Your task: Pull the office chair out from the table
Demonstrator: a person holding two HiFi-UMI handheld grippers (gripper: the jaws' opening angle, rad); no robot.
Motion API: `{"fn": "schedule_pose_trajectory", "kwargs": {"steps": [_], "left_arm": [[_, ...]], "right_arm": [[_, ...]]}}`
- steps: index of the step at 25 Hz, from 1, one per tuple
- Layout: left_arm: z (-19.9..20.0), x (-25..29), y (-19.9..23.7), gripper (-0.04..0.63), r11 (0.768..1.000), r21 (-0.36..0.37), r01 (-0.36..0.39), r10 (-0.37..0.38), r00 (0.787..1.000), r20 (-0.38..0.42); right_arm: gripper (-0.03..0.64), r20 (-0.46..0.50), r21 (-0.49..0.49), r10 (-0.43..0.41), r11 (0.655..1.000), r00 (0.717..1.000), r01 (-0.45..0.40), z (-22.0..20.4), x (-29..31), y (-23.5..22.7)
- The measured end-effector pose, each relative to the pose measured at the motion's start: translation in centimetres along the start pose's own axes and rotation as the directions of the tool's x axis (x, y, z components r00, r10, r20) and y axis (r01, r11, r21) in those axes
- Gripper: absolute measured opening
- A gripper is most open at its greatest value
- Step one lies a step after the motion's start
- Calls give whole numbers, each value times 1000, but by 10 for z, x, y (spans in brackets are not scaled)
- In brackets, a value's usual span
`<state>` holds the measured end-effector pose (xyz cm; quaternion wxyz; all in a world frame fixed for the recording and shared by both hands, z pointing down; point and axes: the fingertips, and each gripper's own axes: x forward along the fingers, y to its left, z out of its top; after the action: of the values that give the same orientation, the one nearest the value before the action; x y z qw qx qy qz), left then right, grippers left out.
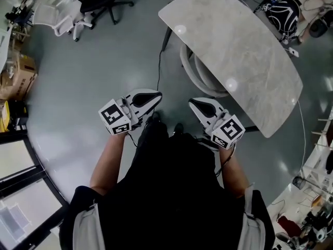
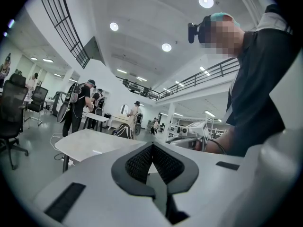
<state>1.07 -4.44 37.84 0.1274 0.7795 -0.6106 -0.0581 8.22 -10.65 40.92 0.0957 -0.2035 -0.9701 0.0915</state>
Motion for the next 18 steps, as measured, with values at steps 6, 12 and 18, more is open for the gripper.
{"fn": "schedule_pose_trajectory", "kwargs": {"steps": [6,12,18], "left_arm": [[2,2,48,12,997,-29,73,-72,997,17],[23,-1,113,12,984,-37,173,-172,985,23],[44,-10,185,12,967,-48,251,-250,968,19]], "right_arm": [[21,-23,6,-78,997,997,78,1,32,-19],[21,-15,6,-204,979,979,204,24,74,-54],[21,-6,0,-319,948,948,319,50,117,-82]]}}
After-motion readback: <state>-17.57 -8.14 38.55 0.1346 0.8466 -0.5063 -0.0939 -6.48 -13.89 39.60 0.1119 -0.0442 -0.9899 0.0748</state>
